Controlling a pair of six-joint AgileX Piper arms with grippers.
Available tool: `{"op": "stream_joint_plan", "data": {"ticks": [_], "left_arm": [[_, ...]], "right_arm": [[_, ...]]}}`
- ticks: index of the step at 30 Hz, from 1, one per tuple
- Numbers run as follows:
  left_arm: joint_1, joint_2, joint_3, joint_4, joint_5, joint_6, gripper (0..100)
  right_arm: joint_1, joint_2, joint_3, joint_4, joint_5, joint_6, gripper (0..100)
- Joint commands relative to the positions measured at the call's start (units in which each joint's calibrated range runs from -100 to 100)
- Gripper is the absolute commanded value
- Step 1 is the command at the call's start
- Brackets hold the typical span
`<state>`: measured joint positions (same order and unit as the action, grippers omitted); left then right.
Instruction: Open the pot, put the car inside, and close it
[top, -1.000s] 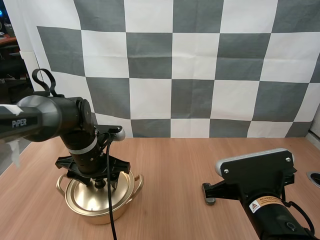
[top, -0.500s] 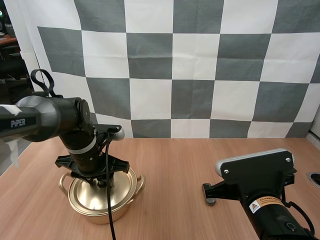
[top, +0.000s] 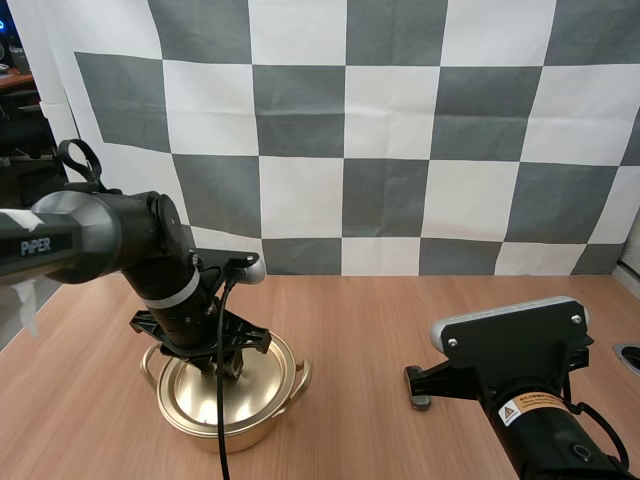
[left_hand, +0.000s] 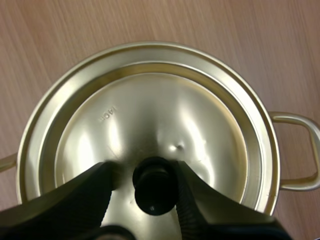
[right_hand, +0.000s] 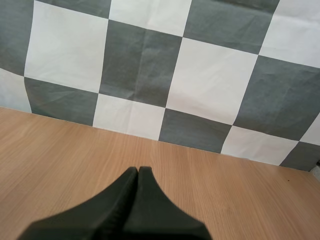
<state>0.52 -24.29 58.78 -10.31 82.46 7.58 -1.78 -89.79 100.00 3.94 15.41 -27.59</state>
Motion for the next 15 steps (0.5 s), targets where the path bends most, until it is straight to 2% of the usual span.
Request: {"op": "stream_joint_plan", "data": {"ticks": [1,9,15], "left_arm": [[-0.04,-0.1,0.0,1.7,-0.4,-1.7,0],[-0.04,-0.1,0.0,5.1,-1.4,-2.4,0],[-0.04,-0.1,0.0,5.4,-1.3,0.4,0]], "right_arm": [[0.1,-0.1,0.0,0.0,-0.1,0.0,0],[0.1,-0.1,0.0,0.0,-0.1,0.0,0],[0.1,-0.1,0.0,0.0,-0.1,0.0,0]]}}
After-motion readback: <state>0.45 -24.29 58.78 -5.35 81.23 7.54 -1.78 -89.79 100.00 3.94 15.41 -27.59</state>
